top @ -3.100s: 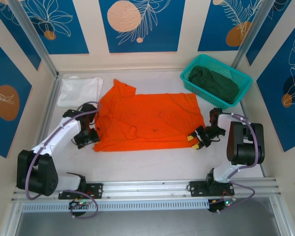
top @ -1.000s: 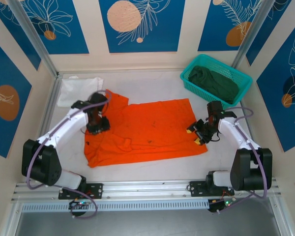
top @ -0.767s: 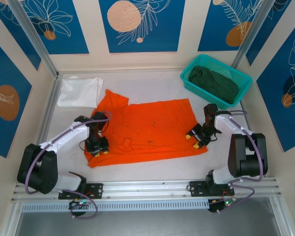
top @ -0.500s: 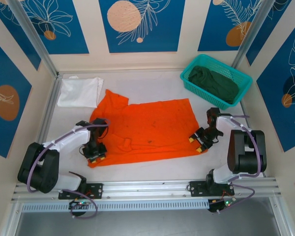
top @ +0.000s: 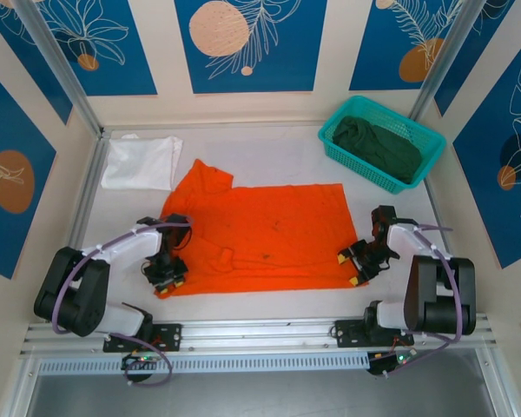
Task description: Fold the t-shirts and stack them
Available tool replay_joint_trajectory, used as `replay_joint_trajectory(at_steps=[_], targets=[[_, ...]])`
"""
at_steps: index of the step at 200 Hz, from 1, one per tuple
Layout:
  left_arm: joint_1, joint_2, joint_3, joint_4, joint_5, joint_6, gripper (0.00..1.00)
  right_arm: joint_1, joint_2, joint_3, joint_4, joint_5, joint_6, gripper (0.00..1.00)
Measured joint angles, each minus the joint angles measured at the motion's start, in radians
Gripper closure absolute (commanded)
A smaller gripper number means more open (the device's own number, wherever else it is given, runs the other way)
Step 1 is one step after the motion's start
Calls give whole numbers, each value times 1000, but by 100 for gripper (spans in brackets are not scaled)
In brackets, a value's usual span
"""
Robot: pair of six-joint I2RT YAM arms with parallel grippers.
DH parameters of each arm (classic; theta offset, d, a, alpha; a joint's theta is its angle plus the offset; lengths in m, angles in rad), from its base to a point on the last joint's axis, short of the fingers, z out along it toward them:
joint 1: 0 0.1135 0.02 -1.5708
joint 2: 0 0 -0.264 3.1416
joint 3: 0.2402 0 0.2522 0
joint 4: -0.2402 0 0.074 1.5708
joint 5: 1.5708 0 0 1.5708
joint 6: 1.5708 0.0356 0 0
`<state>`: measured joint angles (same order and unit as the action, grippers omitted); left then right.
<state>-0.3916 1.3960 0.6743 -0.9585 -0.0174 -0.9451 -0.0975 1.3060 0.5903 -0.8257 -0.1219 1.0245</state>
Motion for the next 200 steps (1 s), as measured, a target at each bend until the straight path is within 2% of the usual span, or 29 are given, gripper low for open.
replay_joint_trajectory(at_steps=[81, 98, 119, 142, 167, 200], targets=[[0, -16, 59, -113, -56, -15, 68, 38, -157, -9, -104, 34, 54, 37], [0, -19, 146, -158, -58, 0, 61, 38, -172, 14, -130, 44, 56, 35], [1, 8, 378, -204, -87, 42, 48, 51, -169, 123, -148, 74, 33, 29], [10, 90, 664, -203, -127, 111, 38, 80, -124, 291, -99, 109, -29, 29], [43, 250, 937, -171, -141, 200, 33, 103, 4, 433, 3, 119, -120, 33], [102, 587, 1276, -106, -116, 327, 31, 111, 237, 557, 138, 134, -278, 36]])
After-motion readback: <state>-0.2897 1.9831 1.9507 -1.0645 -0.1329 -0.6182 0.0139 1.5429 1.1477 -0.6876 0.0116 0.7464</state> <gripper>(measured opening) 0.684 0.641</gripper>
